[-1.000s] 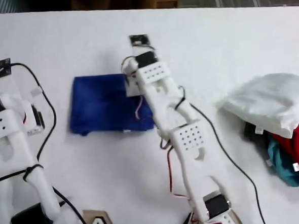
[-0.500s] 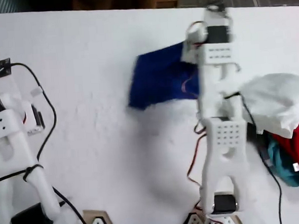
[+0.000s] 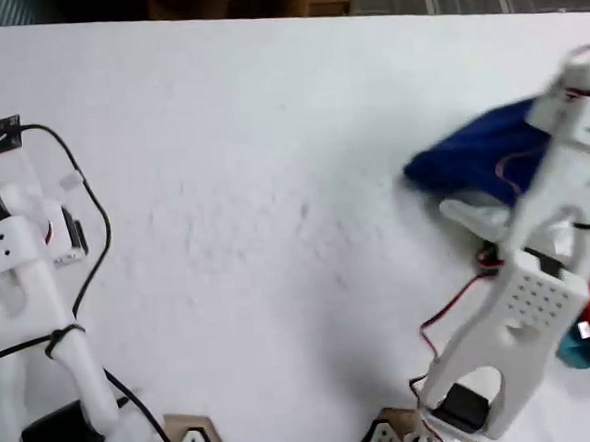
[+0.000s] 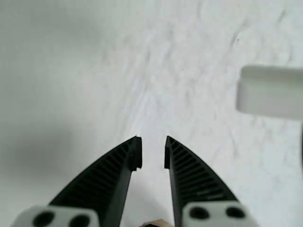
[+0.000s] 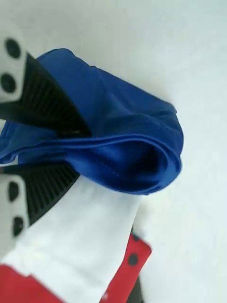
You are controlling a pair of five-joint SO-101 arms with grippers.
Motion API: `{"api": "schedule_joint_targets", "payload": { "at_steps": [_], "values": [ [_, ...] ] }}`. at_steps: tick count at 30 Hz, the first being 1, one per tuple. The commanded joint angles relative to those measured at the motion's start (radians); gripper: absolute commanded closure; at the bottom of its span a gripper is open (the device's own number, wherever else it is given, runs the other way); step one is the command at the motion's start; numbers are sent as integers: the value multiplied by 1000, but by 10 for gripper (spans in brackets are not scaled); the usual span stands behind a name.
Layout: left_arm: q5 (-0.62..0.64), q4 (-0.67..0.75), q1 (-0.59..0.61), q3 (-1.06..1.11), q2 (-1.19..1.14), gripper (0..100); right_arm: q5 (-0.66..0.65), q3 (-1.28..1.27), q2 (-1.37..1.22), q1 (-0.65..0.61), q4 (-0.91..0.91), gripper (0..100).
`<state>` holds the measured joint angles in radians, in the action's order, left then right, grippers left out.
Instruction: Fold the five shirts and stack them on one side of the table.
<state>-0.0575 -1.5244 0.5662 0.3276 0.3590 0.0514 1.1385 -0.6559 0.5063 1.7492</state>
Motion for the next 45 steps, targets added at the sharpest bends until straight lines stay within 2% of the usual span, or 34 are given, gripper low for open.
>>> {"api": "schedule_joint_targets", "payload": {
  "at_steps": [1, 11, 23, 27, 29, 31, 37, 39, 42, 45],
  "values": [
    [-3, 6, 3, -39, 38, 890, -31, -83, 151, 110, 21, 981],
    [-3, 2, 2, -39, 38, 890, -74, -173, 294, 314, 19, 981],
    [-3, 0, 3, -39, 38, 890, -74, -319, 292, 311, 13, 978],
    [-3, 0, 0, -39, 38, 890, -173, -364, 294, 286, 18, 977],
    [-3, 0, 0, -39, 38, 890, -181, -376, 302, 285, 18, 974],
    [-3, 0, 0, -39, 38, 890, -184, -371, 303, 286, 18, 937],
    [-3, 0, 0, -39, 38, 890, -273, -261, 305, 291, 18, 704],
    [-3, 0, 0, -39, 38, 890, -285, -189, 305, 292, 19, 654],
    [-3, 8, 0, -41, 38, 890, -310, -84, 328, 277, 19, 644],
    [-2, 9, -25, -65, 35, 890, -342, -29, 369, 199, 19, 644]
  ]
}}
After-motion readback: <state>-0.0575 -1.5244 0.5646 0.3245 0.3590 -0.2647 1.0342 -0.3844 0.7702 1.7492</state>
